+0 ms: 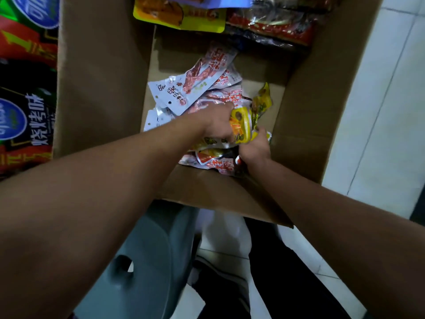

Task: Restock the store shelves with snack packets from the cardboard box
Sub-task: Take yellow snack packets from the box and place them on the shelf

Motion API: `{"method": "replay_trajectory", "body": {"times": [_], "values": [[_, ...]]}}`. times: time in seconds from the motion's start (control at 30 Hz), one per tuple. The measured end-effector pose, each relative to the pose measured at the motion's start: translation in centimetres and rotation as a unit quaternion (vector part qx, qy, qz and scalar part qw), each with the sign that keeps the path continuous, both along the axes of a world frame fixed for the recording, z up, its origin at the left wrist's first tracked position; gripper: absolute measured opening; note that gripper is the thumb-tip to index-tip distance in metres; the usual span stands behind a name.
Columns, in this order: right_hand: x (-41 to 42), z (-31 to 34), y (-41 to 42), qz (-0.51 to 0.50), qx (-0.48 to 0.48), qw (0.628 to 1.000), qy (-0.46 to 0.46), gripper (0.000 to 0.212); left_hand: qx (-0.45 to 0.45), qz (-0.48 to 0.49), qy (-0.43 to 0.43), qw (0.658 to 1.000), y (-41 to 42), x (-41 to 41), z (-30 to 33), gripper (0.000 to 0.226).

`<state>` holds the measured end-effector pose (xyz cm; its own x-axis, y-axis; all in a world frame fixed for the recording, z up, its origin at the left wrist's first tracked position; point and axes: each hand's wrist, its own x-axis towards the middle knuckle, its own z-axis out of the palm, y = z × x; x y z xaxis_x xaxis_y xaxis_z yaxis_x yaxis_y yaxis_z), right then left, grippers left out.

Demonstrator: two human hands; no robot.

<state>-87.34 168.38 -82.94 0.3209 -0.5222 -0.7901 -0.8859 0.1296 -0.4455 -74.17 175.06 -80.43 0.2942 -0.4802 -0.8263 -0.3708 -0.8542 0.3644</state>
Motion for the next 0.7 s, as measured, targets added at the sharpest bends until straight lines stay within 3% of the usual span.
{"method": "replay_trajectory", "body": {"times": [0.1, 0.23, 0.33, 0.47, 0.6, 0.7], "values": [[-0.1, 1.1, -0.5, -0.021, -0.018, 1.000, -0.002, 0.051, -0.021, 0.097, 0.060, 0.993, 0.0, -0.6, 0.7, 0.069], [-0.1, 3.0, -0.9, -0.041, -0.006, 0.997, -0.070, 0.034, -0.043, 0.204, 0.206, 0.956, -0.2, -0.4, 2.7, 0.029], [-0.2, 4.9, -1.4, -0.037, 0.021, 0.993, -0.109, 0.037, -0.073, 0.250, 0.238, 0.936, 0.0, -0.9, 4.5, 0.033], [-1.1, 8.6, -1.4, -0.067, 0.108, 0.980, -0.153, 0.043, -0.089, 0.287, 0.240, 0.923, 0.7, -1.9, 7.7, 0.067], [-2.0, 13.8, -1.6, -0.067, 0.179, 0.962, -0.194, 0.035, -0.100, 0.294, 0.218, 0.925, 1.9, -2.6, 12.7, 0.055], [-2.1, 19.1, -1.8, -0.055, 0.225, 0.953, -0.196, 0.027, -0.108, 0.333, 0.216, 0.911, 2.8, -2.9, 17.8, 0.061]]}}
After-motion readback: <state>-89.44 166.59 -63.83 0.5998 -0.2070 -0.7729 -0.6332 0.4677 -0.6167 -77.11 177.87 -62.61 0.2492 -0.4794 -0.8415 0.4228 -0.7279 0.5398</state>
